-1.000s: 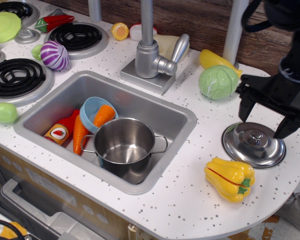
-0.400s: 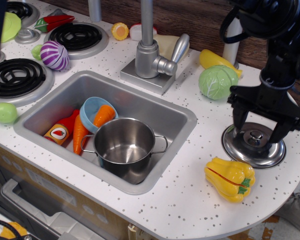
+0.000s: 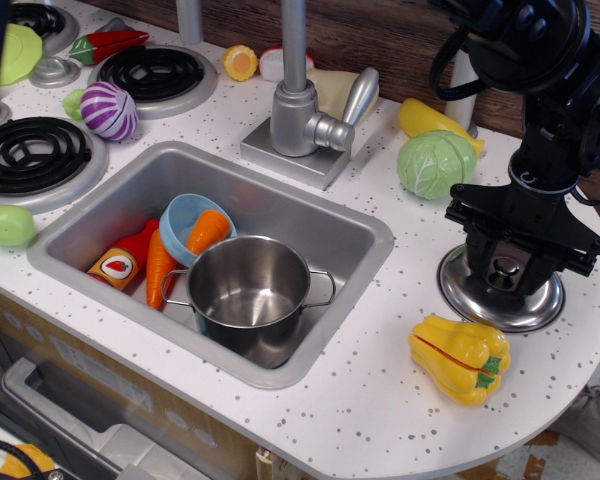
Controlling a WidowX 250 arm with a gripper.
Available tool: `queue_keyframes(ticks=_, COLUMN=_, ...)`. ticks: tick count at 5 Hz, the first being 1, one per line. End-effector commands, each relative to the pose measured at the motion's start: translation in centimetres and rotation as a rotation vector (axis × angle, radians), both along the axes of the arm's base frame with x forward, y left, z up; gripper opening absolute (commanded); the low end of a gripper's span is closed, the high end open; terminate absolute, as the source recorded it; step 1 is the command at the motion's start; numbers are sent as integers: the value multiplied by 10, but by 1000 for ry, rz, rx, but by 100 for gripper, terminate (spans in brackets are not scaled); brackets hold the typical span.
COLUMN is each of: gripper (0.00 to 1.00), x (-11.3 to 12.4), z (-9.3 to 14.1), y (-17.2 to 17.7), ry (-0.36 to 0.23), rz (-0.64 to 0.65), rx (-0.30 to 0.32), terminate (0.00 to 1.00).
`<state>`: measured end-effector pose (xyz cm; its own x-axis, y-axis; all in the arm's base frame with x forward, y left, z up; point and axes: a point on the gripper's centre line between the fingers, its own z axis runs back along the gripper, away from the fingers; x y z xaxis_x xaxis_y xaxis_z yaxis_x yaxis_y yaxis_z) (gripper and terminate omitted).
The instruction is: Put lid on pot or pan
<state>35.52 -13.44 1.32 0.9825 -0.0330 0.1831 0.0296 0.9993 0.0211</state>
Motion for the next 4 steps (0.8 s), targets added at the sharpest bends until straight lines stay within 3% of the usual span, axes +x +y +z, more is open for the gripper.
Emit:
queue_keyframes(ticks=1, gripper=0, x=6, z=9, y=1, ry=-24, rz=-12, rx=-2, terminate=0)
queue_keyframes(ticks=2, gripper=0, x=7, z=22, y=2, ry=-6, rz=-6, rx=16, terminate=0)
queue_keyframes(ticks=3, gripper=0, x=-4, z=46, y=30, ry=39, rz=-27, rx=54, terminate=0)
queue_keyframes(ticks=4, gripper=0, x=-18, z=64, y=69, ry=36, rz=-76, rx=136, terminate=0)
